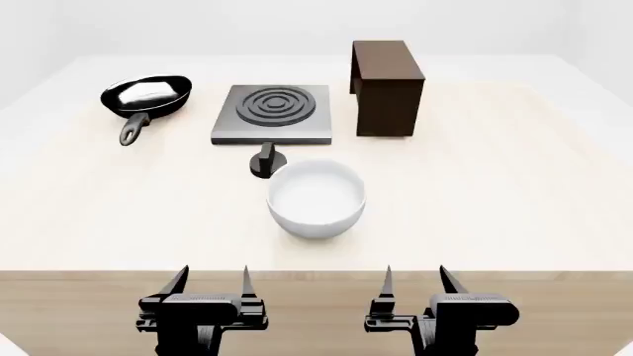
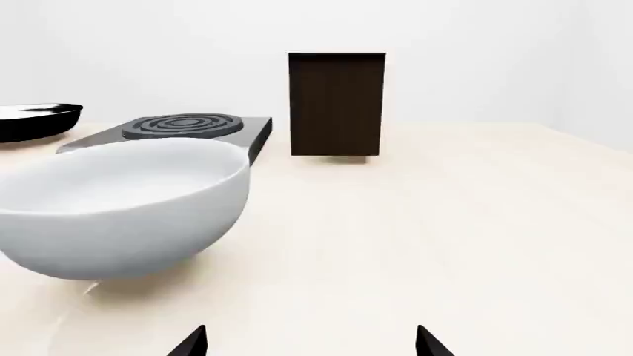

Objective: Turn on the stove.

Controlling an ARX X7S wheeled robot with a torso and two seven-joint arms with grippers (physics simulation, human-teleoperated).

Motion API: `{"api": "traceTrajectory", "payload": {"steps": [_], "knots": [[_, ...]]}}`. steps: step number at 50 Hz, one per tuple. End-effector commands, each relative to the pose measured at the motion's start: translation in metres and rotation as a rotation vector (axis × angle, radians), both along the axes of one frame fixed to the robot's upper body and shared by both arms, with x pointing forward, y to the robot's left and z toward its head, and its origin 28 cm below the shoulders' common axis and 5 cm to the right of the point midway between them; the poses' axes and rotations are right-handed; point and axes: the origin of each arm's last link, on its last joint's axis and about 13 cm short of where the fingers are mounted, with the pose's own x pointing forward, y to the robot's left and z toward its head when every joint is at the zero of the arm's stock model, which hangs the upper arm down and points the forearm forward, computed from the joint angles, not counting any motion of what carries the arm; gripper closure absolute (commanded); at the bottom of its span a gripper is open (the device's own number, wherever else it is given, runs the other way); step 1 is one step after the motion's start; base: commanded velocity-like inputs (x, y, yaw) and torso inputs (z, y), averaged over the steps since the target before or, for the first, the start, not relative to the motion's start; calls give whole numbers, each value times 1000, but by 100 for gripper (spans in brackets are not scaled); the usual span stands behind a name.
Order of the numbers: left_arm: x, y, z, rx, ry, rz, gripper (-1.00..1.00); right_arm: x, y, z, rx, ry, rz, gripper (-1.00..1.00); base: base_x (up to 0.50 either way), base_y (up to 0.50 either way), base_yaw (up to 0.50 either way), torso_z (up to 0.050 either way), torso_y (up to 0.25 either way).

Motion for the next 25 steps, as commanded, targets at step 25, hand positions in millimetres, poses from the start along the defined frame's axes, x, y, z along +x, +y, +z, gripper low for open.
{"api": "traceTrajectory", "payload": {"steps": [25], "knots": [[1, 0, 0, 2, -1, -5, -100, 0, 1, 0, -19, -24, 1, -100, 0, 225, 0, 0, 0]]}}
